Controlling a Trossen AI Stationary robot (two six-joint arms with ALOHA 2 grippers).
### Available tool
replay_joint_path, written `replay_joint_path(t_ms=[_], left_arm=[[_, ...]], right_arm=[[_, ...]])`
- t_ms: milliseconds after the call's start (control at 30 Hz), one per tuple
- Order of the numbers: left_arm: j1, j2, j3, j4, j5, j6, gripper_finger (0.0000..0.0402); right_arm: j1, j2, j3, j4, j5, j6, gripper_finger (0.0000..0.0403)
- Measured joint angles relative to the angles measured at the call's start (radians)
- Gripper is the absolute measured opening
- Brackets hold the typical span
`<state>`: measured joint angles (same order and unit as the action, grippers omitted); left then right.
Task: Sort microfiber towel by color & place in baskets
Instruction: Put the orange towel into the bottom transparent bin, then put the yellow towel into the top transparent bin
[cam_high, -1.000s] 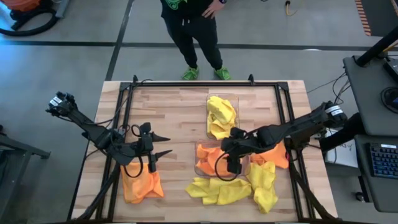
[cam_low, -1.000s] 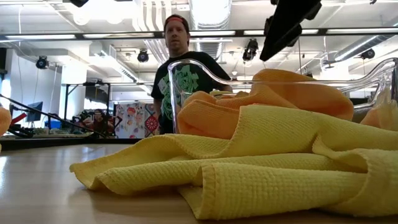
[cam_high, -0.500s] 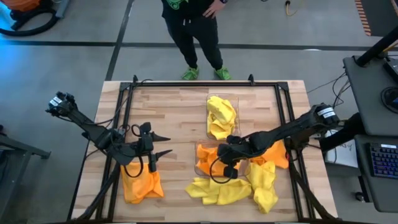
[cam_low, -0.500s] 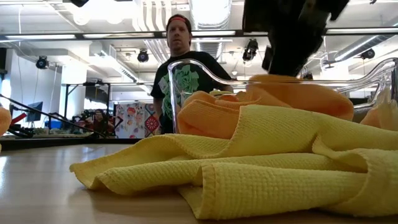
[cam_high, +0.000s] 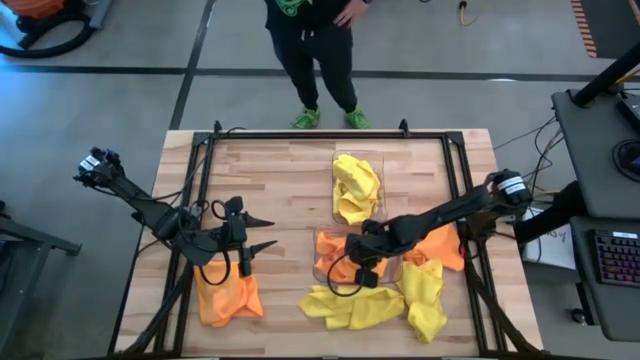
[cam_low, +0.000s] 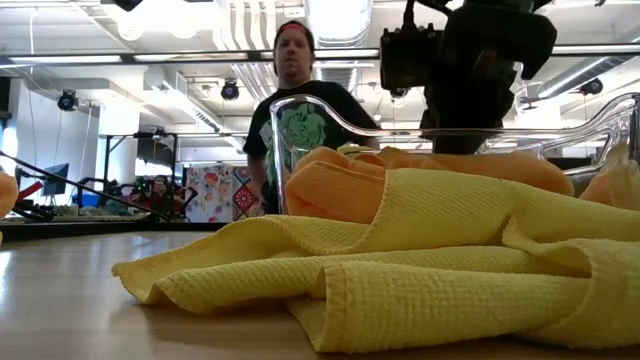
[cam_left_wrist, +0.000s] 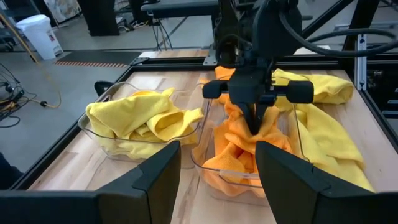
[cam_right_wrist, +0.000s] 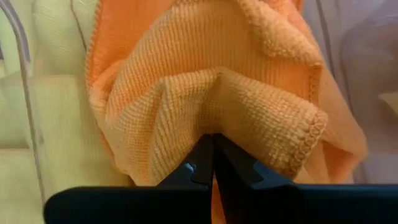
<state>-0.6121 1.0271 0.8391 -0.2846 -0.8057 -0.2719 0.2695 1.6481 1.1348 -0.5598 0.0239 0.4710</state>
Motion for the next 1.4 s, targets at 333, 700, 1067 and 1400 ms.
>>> replay_joint_path(t_ms=[333,700,1067,1400], left_arm=[[0.0,0.0,0.0,-0.002,0.001,-0.003,0.0191],[0.0,0.0,0.0,0.0,0.001,-0.021,0.0191],[0.0,0.002,0.0,0.015,0.002,-0.061,0.0191],[0.001,0.003,0.0,0.068,-0.072,-0.044,0.0191]], right_arm=[[0.0,-0.056,0.067,-0.095,0.001,0.027,0.0009],[0.0,-0.07,0.173,-0.256,0.005,0.017,0.0074],[-0.002,-0.07,0.295,-0.46,0.017,-0.219,0.0149],[-0.061,-0.123,0.423,-0.793,0.141,-0.18,0.0148]])
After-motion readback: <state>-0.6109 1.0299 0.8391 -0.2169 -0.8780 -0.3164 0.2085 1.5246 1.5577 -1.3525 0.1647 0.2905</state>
